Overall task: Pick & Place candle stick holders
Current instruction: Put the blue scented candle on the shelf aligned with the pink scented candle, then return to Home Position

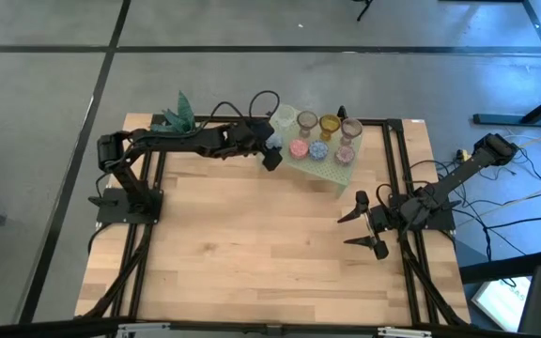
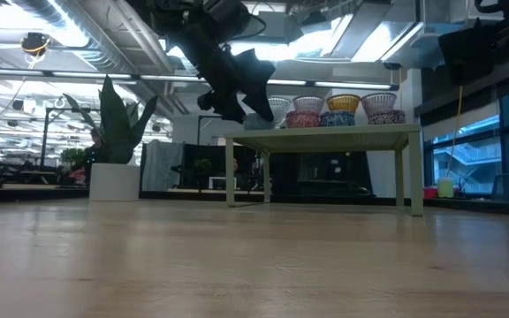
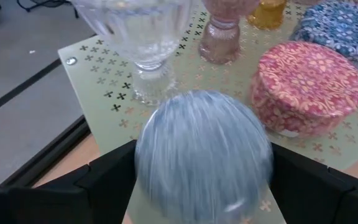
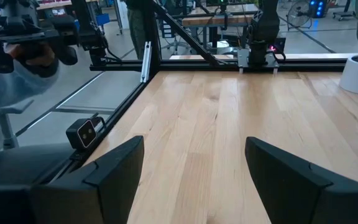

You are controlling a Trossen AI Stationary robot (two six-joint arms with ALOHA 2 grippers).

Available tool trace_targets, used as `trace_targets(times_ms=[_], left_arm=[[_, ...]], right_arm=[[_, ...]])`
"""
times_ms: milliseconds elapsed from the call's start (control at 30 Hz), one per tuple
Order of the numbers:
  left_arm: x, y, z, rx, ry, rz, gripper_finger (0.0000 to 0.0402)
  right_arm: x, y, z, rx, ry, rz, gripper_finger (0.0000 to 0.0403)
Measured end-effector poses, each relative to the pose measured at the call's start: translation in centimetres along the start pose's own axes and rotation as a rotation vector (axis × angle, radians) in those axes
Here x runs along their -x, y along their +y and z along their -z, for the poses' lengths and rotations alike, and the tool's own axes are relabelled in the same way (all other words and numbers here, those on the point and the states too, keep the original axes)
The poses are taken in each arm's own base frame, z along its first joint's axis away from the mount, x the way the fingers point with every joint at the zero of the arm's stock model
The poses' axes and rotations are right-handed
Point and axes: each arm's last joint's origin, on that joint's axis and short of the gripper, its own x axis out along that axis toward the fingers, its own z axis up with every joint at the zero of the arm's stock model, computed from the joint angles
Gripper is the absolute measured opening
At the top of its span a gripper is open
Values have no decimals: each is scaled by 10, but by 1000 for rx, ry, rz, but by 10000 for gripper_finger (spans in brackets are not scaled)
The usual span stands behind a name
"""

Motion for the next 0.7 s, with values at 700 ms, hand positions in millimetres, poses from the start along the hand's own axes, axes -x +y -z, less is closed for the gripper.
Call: trace_targets(times_ms=[700], left_arm=[[22,-14,-5,-119,-45,29,339]], right_arm=[[0,0,0,4,0,0,283]])
